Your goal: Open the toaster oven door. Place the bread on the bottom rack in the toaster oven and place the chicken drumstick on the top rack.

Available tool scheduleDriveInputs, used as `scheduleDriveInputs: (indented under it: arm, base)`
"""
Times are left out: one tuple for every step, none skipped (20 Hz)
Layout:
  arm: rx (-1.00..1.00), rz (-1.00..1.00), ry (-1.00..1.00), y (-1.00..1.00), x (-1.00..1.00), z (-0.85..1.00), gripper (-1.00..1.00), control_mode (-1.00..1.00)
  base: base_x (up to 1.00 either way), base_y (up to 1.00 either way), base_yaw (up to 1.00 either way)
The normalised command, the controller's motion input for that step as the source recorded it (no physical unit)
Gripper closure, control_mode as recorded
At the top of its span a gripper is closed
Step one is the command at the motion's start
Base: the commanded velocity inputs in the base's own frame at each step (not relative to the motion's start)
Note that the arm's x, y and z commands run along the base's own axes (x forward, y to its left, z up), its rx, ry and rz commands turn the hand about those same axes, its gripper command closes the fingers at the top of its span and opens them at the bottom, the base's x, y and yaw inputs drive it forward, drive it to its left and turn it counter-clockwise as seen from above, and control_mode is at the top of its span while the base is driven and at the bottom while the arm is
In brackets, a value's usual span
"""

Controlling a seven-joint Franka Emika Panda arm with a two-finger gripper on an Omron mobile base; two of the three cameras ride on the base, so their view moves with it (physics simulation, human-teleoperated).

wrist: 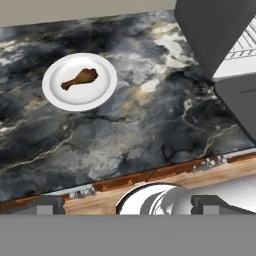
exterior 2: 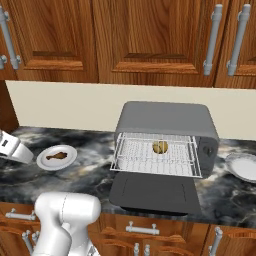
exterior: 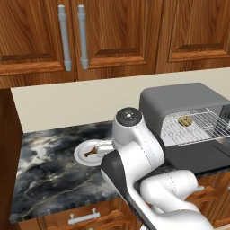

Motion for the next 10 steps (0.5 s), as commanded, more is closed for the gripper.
scheduleDriveInputs:
  arm:
    - [0.00,-0.21,-0.10,0.09,0.18,-0.12,-1.00,-1.00]
    - [0.00,-0.19,-0.11,0.07,0.17,-0.11,-1.00,-1.00]
    - [0.01,-0.19,-0.11,0.05,0.12,-0.13,-1.00,-1.00]
    - [0.03,-0.18,-0.10,0.02,0.06,-0.13,-1.00,-1.00]
    - [0.06,-0.17,-0.11,0.00,0.00,-0.15,-1.00,-1.00]
    - [0.07,-0.13,-0.13,0.00,0.00,-0.13,-1.00,-1.00]
    - [0.09,-0.11,-0.10,0.00,0.00,-0.13,-1.00,-1.00]
    - [0.09,-0.10,-0.11,-0.01,0.00,-0.10,-1.00,-1.00]
    - [0.10,-0.09,-0.09,-0.03,0.06,-0.07,-1.00,-1.00]
    - [0.12,-0.09,-0.09,-0.04,0.08,-0.08,-1.00,-1.00]
  base:
    - [0.00,0.00,0.00]
    - [0.00,0.00,0.00]
    - [0.00,0.00,0.00]
    - [0.00,0.00,0.00]
    - [0.00,0.00,0.00]
    - [0.00,0.00,0.00]
    - [0.00,0.00,0.00]
    - [0.00,0.00,0.00]
    - [0.00,0.00,0.00]
    - [0.00,0.00,0.00]
